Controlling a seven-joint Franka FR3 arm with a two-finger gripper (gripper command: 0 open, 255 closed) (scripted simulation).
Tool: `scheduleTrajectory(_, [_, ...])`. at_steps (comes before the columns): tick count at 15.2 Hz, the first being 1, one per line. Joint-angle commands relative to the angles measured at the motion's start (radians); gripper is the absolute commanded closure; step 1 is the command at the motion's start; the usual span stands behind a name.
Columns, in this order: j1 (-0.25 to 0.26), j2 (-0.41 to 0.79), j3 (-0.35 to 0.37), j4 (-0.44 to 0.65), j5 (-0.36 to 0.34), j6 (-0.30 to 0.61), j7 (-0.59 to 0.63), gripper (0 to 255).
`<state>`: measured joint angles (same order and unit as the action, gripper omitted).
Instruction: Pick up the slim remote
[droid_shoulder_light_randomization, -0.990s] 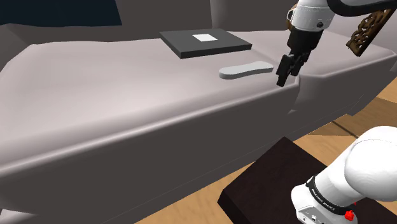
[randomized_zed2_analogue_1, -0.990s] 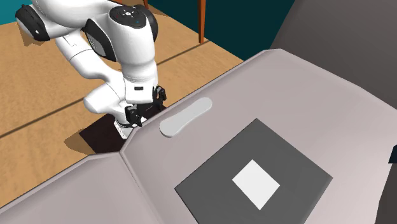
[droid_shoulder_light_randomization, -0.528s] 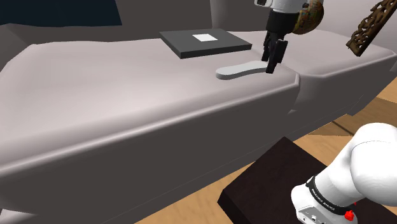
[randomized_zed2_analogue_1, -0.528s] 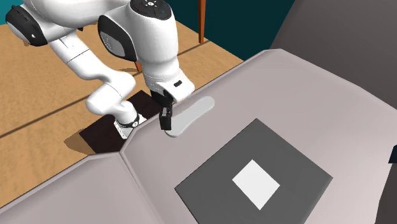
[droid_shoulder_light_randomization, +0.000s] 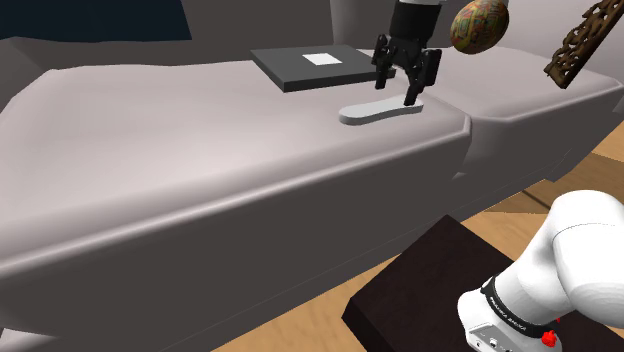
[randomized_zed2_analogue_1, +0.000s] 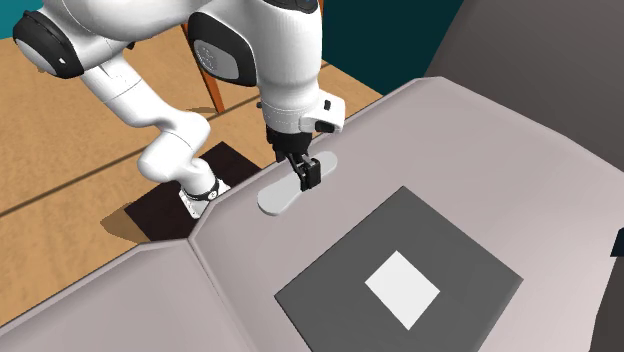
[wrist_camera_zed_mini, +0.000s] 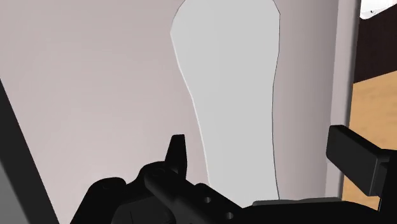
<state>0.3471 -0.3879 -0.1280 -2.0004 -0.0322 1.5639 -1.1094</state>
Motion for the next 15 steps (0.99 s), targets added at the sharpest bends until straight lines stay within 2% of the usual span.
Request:
scheduleTrajectory(1, [0.002,-0.002,-0.002,-0.025,0.0,0.024,-0.01,0])
scheduleTrajectory(4, [0.001,-0.009,-0.003,-0.08,-0.001,0.071,-0.01,0])
scheduleTrajectory(6, [0.001,-0.009,-0.003,-0.08,-0.001,0.071,-0.01,0])
scheduleTrajectory(7, [0.001,-0.008,-0.003,-0.078,-0.001,0.069,-0.01,255])
scheduleTrajectory(15, [0.001,-0.008,-0.003,-0.077,-0.001,0.069,-0.01,255])
